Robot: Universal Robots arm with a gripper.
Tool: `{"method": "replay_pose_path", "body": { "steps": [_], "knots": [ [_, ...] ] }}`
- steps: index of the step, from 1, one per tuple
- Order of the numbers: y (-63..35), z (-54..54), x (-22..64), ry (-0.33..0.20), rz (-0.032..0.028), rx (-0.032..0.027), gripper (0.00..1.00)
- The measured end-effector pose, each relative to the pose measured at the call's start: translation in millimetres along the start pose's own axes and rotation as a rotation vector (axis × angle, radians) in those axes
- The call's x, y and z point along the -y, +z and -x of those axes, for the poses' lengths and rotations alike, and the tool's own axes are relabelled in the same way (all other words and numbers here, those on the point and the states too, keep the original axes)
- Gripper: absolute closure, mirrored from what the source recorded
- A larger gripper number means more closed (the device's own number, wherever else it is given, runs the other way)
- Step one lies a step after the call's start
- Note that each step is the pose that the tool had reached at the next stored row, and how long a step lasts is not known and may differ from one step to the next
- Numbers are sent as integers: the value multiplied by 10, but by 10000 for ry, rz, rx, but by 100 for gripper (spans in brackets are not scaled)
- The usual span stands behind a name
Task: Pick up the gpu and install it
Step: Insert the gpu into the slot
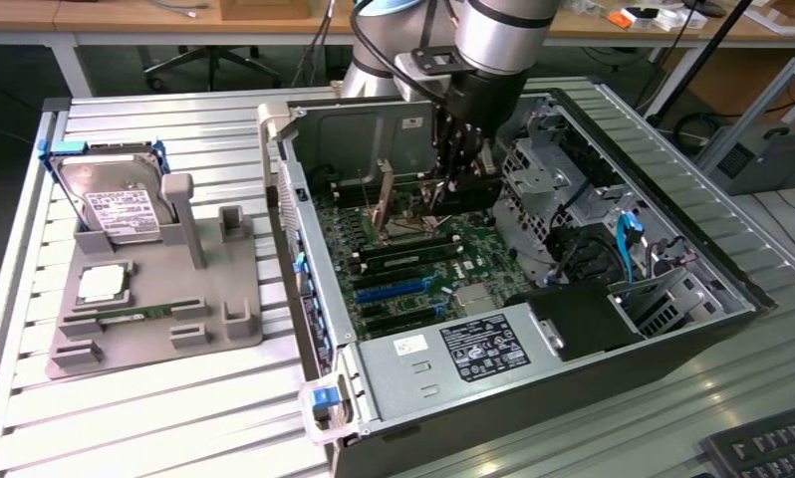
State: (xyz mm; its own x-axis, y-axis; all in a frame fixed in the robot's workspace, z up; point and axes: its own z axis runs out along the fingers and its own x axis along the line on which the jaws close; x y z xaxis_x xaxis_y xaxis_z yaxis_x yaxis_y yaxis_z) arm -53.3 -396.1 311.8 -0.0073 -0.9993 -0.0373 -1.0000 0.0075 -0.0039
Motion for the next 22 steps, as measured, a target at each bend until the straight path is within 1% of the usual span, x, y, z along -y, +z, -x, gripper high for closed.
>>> {"method": "replay_pose_path", "body": {
  "steps": [3,5,9,12,22],
  "knots": [
    [4,-2,0,350,-12,-3,73],
    [8,-3,-10,420,-16,-1,73],
    [9,-27,-47,443,-17,-3,73],
    [10,-76,-75,444,-18,-2,73],
    [12,-174,-80,444,-18,-2,73]
  ]
}}
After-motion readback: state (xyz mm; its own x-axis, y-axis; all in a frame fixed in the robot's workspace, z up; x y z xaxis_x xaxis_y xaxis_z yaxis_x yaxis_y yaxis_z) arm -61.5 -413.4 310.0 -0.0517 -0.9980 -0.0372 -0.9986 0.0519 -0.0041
